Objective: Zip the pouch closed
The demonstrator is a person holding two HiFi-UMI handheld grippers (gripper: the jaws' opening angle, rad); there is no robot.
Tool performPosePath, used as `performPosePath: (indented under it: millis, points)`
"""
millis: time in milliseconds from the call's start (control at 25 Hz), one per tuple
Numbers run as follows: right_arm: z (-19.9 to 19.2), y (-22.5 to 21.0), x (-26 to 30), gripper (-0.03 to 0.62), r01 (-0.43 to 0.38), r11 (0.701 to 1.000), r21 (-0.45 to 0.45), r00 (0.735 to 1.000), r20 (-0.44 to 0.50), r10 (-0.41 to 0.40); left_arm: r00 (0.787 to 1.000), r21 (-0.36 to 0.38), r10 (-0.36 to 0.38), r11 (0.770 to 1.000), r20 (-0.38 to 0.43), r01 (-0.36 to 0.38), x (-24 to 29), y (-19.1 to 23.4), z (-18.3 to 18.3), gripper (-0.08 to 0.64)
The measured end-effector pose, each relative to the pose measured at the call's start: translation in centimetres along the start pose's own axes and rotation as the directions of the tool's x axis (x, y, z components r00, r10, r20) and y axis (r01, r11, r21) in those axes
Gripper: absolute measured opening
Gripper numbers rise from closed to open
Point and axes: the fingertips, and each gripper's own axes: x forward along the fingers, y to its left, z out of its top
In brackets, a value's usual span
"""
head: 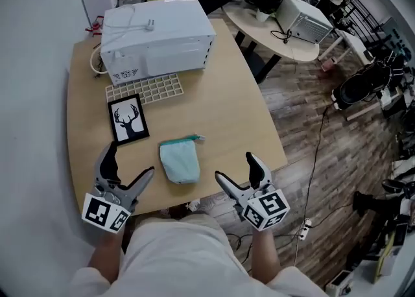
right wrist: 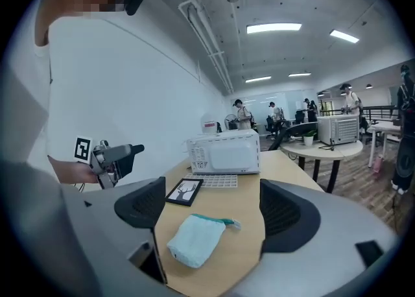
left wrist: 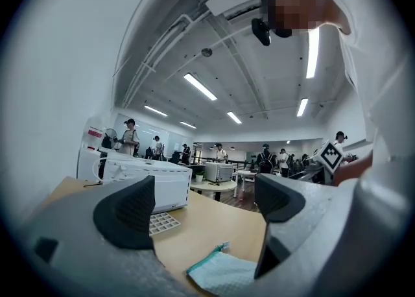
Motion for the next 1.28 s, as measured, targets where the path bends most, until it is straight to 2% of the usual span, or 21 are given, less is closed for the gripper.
performPosePath:
  millis: [240, 440, 600, 800, 1280]
  points:
    - [-3.2, -1.6, 6.1, 0.422, -0.109, 0.994, -0.019, 0.989, -0.103, 0.107, 0.997, 0.012, 0.072, 0.997, -0.021, -0.071, 0.8, 0.5, -0.1, 0.474]
    - [-8.1, -3.2, 10.7, 0.357, -0.177, 0.982, -0.067, 0.958, -0.24, 0.157, 0.992, 0.007, 0.119, 0.993, -0.047, -0.119, 0.8, 0.2, -0.8, 0.474]
    - [-11.3, -4.6, 14.0, 0.327, -0.21, 0.967, -0.141, 0.931, -0.33, 0.155, 0.984, 0.015, 0.163, 0.987, -0.068, -0.162, 0.5, 0.5, -1.1, 0.475]
    - [-14.9, -5.2, 16.8, 0.282, -0.265, 0.95, -0.165, 0.891, -0.418, 0.176, 0.971, 0.022, 0.217, 0.976, -0.098, -0.216, -0.2, 0.7, -1.7, 0.474]
    - [-18.5, -7.1, 20.3, 0.176, -0.318, 0.901, -0.296, 0.825, -0.554, 0.11, 0.932, 0.041, 0.348, 0.937, -0.102, -0.346, -3.6, 0.9, -1.0, 0.474]
